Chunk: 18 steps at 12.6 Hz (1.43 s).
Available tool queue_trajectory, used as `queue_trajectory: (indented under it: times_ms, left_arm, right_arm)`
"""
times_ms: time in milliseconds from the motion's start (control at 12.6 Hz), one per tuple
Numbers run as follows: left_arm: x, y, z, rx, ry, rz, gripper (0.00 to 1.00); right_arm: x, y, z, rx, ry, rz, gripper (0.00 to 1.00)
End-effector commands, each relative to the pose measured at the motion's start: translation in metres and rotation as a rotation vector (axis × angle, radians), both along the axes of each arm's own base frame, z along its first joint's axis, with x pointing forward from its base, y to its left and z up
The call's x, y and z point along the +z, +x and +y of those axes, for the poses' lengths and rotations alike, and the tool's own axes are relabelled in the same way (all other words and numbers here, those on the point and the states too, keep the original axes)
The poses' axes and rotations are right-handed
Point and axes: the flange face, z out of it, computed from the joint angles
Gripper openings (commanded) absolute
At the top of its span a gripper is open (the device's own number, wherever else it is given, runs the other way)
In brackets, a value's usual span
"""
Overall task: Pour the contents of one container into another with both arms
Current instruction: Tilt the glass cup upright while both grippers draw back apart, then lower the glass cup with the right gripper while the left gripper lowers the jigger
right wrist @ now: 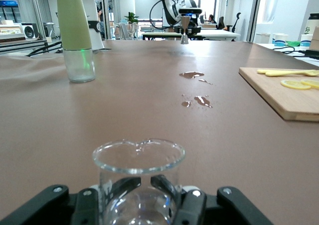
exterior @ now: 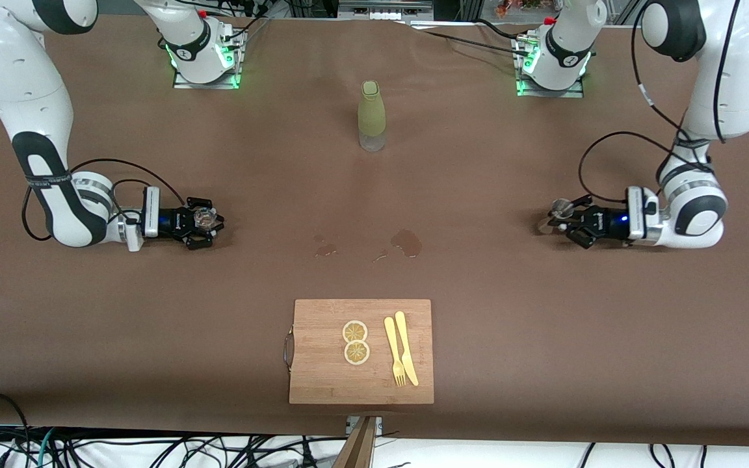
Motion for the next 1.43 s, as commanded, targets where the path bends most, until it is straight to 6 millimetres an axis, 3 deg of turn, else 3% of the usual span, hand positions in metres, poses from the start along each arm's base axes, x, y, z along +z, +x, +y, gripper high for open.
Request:
queue_trajectory:
  times_ms: [0, 159, 317, 476, 556, 952, 1270, 1349]
  left_arm:
    - [0.003, -0.021, 0.037, -0.036, -0.009, -0.125, 0.0]
    - [-0.007, -0.032, 0.054, -0.064, -0.024, -0.175, 0.0]
    - [-0.022, -0.041, 0.07, -0.072, -0.055, -0.201, 0.0]
    - [-0.034, -0.054, 0.086, -0.06, -0.053, -0.21, 0.0]
    - [-0.042, -0.052, 0.089, -0.075, -0.06, -0.226, 0.0]
    - [-0.061, -0.052, 0.099, -0.11, -0.068, -0.262, 0.0]
    - [-0.081, -0.057, 0.098, -0.112, -0.066, -0.247, 0.0]
    - [-0.084, -0.059, 0.098, -0.112, -0.066, -0.24, 0.06]
  right_arm:
    - [-0.011, 0.005, -0.004, 0.005, 0.025, -0.083, 0.21]
    - [-0.013, 0.004, -0.012, -0.003, 0.001, -0.086, 0.21]
    - [-0.017, 0.005, -0.024, -0.017, -0.044, -0.092, 0.29]
    - [-0.018, 0.004, -0.028, -0.015, -0.064, -0.089, 0.66]
    - [-0.017, 0.004, -0.029, -0.018, -0.066, -0.086, 0.99]
    - [-0.003, 0.003, -0.055, -0.018, -0.123, -0.074, 0.99]
    - [0.047, -0.004, -0.084, -0.023, -0.251, -0.019, 0.99]
    - [0.06, -0.006, -0.093, -0.045, -0.288, 0.001, 0.99]
